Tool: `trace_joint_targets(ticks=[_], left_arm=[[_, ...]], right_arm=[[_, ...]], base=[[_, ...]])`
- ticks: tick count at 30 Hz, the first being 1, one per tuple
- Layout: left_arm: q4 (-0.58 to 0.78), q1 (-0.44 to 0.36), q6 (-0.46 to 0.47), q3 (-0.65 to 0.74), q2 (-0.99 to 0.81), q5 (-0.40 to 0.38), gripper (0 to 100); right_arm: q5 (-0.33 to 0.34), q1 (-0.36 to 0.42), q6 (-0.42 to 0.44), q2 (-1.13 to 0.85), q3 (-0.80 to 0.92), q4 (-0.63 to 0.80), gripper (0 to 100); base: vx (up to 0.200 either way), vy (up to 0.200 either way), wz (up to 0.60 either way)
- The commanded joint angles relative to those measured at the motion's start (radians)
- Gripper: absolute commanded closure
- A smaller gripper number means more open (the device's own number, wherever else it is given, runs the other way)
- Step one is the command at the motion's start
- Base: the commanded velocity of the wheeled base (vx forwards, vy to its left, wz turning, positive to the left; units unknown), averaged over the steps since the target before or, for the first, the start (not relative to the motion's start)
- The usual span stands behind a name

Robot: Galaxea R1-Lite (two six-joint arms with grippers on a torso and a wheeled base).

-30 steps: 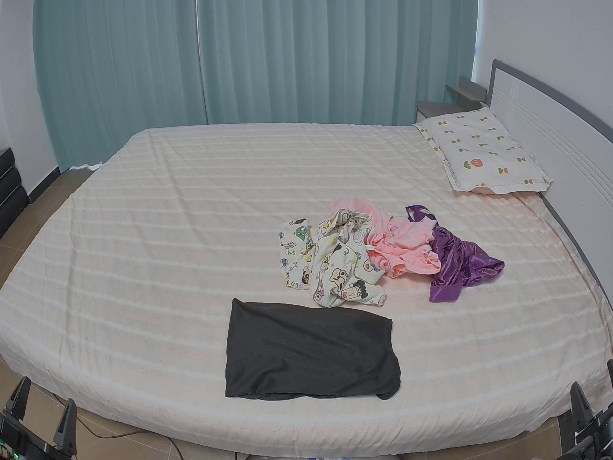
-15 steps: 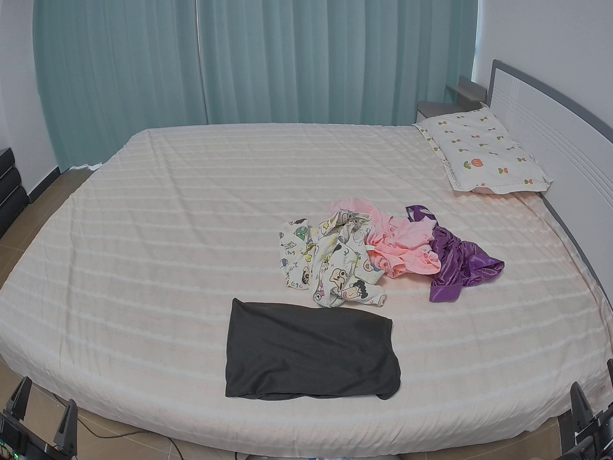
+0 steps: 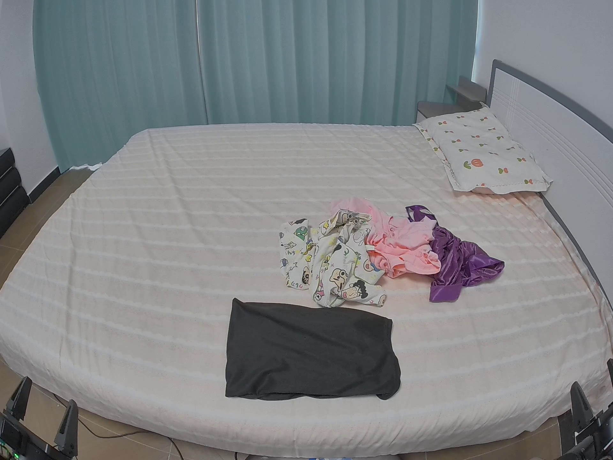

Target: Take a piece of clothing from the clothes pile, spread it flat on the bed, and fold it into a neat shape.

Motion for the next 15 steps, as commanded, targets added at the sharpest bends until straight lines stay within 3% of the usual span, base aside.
trace_joint_targets(ticks=[1,15], left_arm=[[0.0,0.0,0.0,0.018,-0.001,0.0,0],[0.0,0.0,0.0,0.016,-0.001,0.004,0]], right_arm=[[0.0,0.0,-0.001,-0.013,0.018,0.0,0],[0.0,0.0,0.01,-0.013,0.018,-0.002,0]], base=[[0.0,0.0,0.0],[0.0,0.0,0.0]])
